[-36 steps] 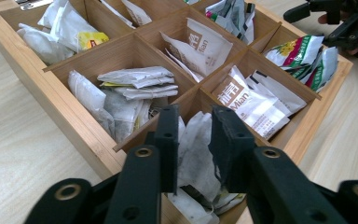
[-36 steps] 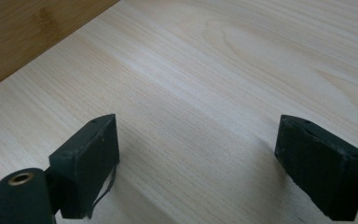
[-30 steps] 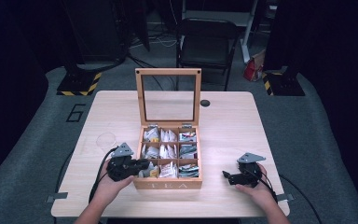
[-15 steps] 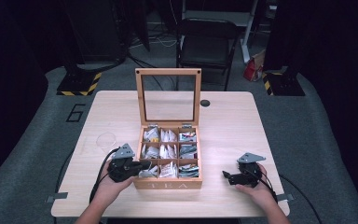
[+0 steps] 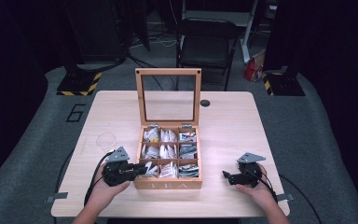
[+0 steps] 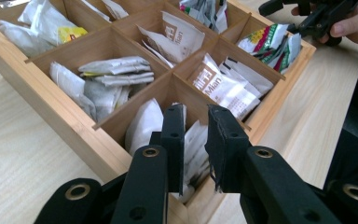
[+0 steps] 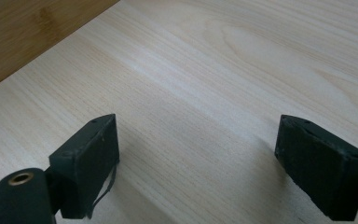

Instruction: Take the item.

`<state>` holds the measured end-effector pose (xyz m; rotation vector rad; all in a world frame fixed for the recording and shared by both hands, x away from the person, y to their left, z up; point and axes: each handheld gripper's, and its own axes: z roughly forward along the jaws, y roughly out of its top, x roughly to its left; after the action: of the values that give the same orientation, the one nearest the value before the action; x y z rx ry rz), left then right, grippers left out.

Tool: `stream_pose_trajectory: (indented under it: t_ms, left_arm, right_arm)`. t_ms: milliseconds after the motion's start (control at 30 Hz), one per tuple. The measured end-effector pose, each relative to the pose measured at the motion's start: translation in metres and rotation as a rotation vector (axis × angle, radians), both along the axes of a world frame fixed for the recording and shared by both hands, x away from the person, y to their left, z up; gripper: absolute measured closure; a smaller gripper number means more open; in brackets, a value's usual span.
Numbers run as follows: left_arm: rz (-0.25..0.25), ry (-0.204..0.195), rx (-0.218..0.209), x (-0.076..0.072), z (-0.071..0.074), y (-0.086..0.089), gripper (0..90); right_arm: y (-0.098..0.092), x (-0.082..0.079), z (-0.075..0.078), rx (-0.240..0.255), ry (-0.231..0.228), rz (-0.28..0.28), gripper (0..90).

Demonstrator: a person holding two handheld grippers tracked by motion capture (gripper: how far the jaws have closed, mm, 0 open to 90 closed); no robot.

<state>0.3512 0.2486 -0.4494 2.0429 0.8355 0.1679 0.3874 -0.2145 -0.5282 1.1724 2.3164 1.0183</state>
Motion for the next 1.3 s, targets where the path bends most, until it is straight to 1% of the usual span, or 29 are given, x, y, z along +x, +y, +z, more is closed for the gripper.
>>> stream_pose_trajectory:
  t_ms: [200,267,300,333,367,467,533,633,667,700,733,867,900,933,967,1000,1033,1100,1167,1267,1300]
  left_arm:
    - [-0.009,0.019,-0.009,0.001,-0.006,0.0,75.8]
    - [-0.015,0.023,-0.008,0.002,-0.007,-0.002,75.7]
    - [-0.01,0.021,-0.01,0.003,-0.009,-0.003,75.8]
    - [-0.019,0.028,-0.005,0.003,-0.009,-0.003,76.0]
    - [-0.019,0.028,-0.004,0.003,-0.01,-0.005,76.7]
    - [-0.037,0.025,-0.001,0.004,-0.011,-0.007,83.0]
    - [-0.039,0.02,0.003,0.003,-0.011,-0.009,86.6]
    - [-0.044,0.019,0.001,0.002,-0.01,-0.011,89.0]
    - [-0.04,0.008,0.002,0.002,-0.01,-0.011,89.1]
    - [-0.046,0.013,0.005,0.001,-0.009,-0.011,89.3]
    - [-0.049,0.003,0.009,0.002,-0.009,-0.011,89.4]
    - [-0.031,-0.01,-0.004,0.002,-0.005,-0.012,89.6]
    - [-0.032,-0.002,-0.006,0.002,-0.003,-0.011,89.6]
    - [-0.023,-0.006,-0.013,0.002,-0.002,-0.011,89.6]
    - [-0.024,-0.003,-0.011,0.003,0.0,-0.011,89.6]
    - [-0.016,-0.01,-0.009,0.002,0.001,-0.011,89.6]
    - [-0.021,-0.01,-0.012,0.003,0.003,-0.011,89.6]
    - [-0.016,-0.03,-0.006,0.003,0.007,-0.01,89.6]
    - [-0.013,-0.034,-0.015,0.004,0.012,-0.008,89.6]
    - [-0.013,-0.043,-0.012,0.006,0.017,-0.005,89.6]
    - [-0.009,-0.046,-0.017,0.006,0.019,-0.005,89.6]
  right_arm:
    - [0.0,0.0,0.0,0.0,0.0,0.0,12.8]
    - [0.0,0.0,0.0,-0.001,-0.001,0.0,12.8]
    - [0.0,0.0,0.0,-0.001,0.0,0.0,12.8]
    - [0.0,0.0,0.0,-0.001,0.0,0.0,12.8]
    - [0.0,0.0,0.0,-0.001,0.0,0.0,12.8]
    - [0.0,0.0,0.0,-0.001,0.0,0.0,12.8]
    - [0.0,0.0,0.0,-0.001,0.0,0.0,12.8]
    - [0.0,0.0,0.0,0.0,0.0,0.0,12.8]
    - [0.0,0.0,0.0,-0.001,-0.001,0.0,12.8]
    - [0.0,0.0,0.0,-0.001,-0.001,0.0,12.8]
    - [0.0,0.0,0.0,-0.001,-0.001,0.0,12.8]
    - [0.0,0.0,0.0,-0.001,0.0,0.0,12.8]
    - [0.0,0.0,0.0,-0.001,-0.001,0.0,12.8]
    - [0.0,0.0,0.0,-0.001,0.0,0.0,12.8]
    - [0.0,0.0,0.0,-0.001,0.0,0.0,12.8]
    - [0.0,0.0,0.0,-0.001,-0.001,0.0,12.8]
    - [0.0,0.0,0.0,-0.001,-0.001,0.0,12.8]
    - [0.0,0.0,0.0,0.001,0.002,-0.002,12.8]
    - [0.0,0.0,0.0,0.0,0.0,0.0,12.8]
    - [0.0,0.0,0.0,-0.001,-0.001,0.0,12.8]
    - [0.0,0.0,0.0,-0.001,0.0,0.0,12.8]
